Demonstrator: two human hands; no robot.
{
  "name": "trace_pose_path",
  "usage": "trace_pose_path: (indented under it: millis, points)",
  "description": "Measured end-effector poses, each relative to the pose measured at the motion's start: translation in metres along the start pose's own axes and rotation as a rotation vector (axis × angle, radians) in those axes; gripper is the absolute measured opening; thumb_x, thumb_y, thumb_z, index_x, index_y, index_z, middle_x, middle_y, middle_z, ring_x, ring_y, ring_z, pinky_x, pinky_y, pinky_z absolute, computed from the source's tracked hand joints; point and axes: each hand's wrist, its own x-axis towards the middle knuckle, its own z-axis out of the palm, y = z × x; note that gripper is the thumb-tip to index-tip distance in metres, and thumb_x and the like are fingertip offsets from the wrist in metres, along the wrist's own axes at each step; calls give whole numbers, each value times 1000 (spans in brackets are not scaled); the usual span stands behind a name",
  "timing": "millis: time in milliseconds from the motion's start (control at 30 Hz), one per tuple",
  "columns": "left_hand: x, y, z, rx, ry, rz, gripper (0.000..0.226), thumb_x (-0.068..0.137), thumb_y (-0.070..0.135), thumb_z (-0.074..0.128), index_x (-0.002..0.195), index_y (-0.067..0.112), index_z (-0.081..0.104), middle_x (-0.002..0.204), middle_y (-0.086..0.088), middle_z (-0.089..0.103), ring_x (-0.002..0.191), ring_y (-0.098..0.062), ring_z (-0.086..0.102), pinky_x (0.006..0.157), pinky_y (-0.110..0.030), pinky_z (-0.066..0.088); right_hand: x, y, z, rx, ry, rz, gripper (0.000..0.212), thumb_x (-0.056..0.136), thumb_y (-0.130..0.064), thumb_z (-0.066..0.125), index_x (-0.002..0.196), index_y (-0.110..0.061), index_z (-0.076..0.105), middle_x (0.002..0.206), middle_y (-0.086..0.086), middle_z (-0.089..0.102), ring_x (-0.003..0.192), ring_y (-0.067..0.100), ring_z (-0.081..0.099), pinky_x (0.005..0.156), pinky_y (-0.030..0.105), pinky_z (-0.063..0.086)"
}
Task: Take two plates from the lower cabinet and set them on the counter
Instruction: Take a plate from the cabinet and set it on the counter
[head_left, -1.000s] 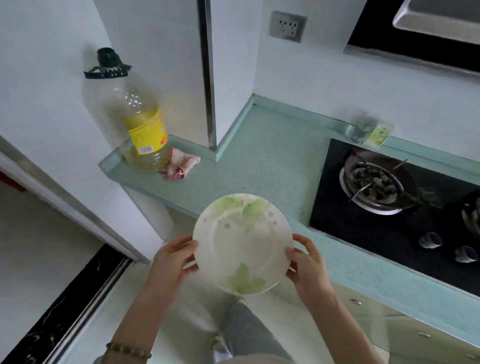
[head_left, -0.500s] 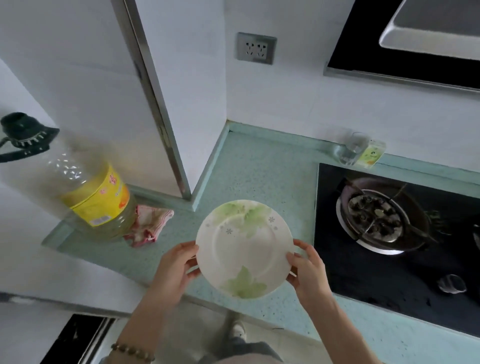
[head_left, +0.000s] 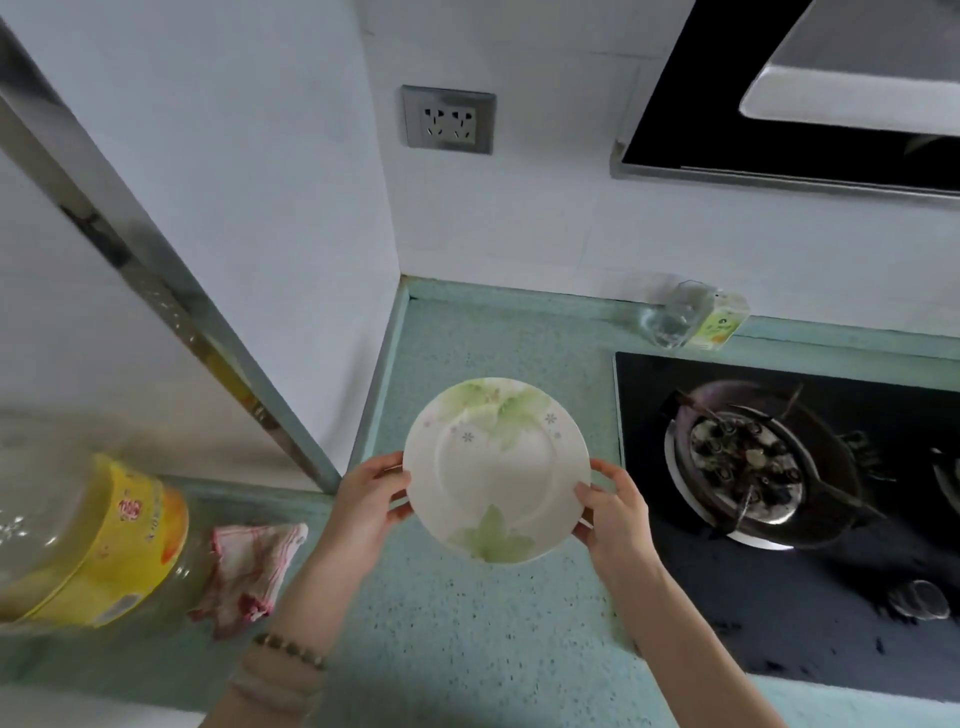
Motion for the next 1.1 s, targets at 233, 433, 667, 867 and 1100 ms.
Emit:
trace_pose_path:
  millis: [233, 433, 667, 867, 1100]
  points:
    - [67, 18, 16, -80, 121, -43, 46, 80, -17, 45, 89, 17, 74, 91, -3, 74, 86, -24, 65, 67, -31, 52, 62, -11, 46, 6, 48, 20, 32, 89, 2, 51, 109, -22, 58, 100, 10, 65, 89, 28, 63, 58, 34, 54]
    - [135, 20, 37, -139, 269, -56, 44, 86, -17, 41, 117, 3, 64, 110, -10, 65, 103, -29, 59, 94, -39, 48, 127, -18, 90, -87, 95, 38, 35, 88, 4, 50, 109, -22, 60, 97, 8, 66, 87, 25, 64, 66, 39, 59]
    - [182, 2, 47, -106, 425, -71, 49, 84, -19, 39, 115, 7, 67, 91, -5, 65, 94, -25, 55, 83, -29, 43, 179, -18, 120, -335, 159, 2, 37, 82, 4, 52, 112, -16, 62, 96, 8, 62, 67, 13, 55, 52, 22, 43]
    - [195, -10, 40, -92, 505, -136, 50, 86, -16, 40, 123, 5, 64, 93, -2, 67, 79, -15, 59, 62, -21, 46, 200, -9, 130, -456, 183, 38, 37, 80, 4, 55, 105, -21, 65, 106, 7, 66, 83, 23, 62, 76, 36, 57]
    - [196, -14, 38, -40, 504, -124, 41, 85, -15, 40, 89, 14, 70, 79, 5, 65, 75, -15, 55, 61, -20, 45, 201, -3, 126, -481, 184, 53, 35, 77, 5, 58, 95, -24, 66, 93, 1, 67, 83, 23, 64, 75, 39, 59]
